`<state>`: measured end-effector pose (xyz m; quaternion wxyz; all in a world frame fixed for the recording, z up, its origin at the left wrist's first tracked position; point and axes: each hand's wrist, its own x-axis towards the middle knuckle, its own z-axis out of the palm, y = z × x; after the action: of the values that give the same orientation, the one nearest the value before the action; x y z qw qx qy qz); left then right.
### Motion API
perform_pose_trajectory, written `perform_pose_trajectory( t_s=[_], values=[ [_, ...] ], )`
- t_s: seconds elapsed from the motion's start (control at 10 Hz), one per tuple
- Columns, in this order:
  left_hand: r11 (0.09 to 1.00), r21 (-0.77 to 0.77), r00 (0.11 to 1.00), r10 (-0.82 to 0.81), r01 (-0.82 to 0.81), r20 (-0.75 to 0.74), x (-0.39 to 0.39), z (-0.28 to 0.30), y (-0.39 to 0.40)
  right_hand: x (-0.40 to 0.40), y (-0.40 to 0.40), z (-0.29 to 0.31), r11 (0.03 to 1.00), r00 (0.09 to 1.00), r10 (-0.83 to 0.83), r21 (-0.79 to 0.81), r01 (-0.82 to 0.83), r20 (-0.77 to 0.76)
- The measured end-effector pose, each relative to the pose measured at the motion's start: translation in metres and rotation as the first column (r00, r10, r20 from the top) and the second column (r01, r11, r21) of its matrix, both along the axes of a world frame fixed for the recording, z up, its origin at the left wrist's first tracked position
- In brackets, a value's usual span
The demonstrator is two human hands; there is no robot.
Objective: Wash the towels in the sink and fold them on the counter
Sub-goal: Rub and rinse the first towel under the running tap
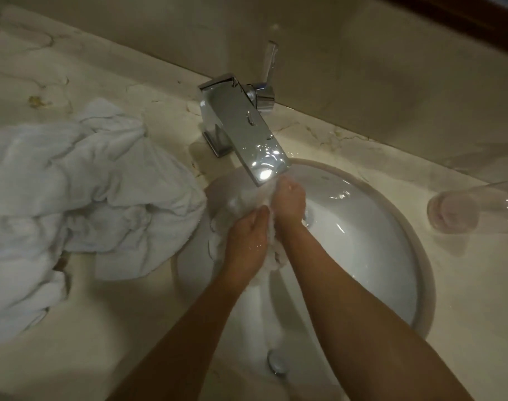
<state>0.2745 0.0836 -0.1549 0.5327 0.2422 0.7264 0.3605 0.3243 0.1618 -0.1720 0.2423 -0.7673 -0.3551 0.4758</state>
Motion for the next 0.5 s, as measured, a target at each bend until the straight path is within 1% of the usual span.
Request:
perform_pose_trajectory(
  t_s=[0.1,0.2,0.3,0.4,0.5],
  values=[
    [0.998,-0.045,0.992,-0.054,0.049,-0.116,-0.024,-0.012,-0.004,0.019,-0.014,0.012,0.987,0.953,-0.074,-0.161,0.027,-0.294],
    [0.998,0.025,0.935,0.066,-0.061,-0.349,-0.043,-0.009,-0.012,0.056,-0.050,0.024,0.962,0.844,-0.217,-0.256,0.099,-0.490],
    [0.976,0.211,0.855,0.062,0.056,-0.515,-0.022,-0.007,-0.024,0.074,-0.069,0.006,0.977,0.979,-0.022,0.203,0.064,-0.201],
    [0.930,0.090,0.596,-0.153,0.357,-0.788,-0.007,-0.062,-0.023,0.061,-0.079,-0.046,0.801,0.854,0.353,0.348,-0.487,0.383],
    [0.879,-0.016,0.357,-0.210,0.476,-0.910,-0.006,-0.101,-0.021,0.045,-0.076,-0.094,0.688,0.693,0.401,0.303,-0.660,0.599]
  ],
)
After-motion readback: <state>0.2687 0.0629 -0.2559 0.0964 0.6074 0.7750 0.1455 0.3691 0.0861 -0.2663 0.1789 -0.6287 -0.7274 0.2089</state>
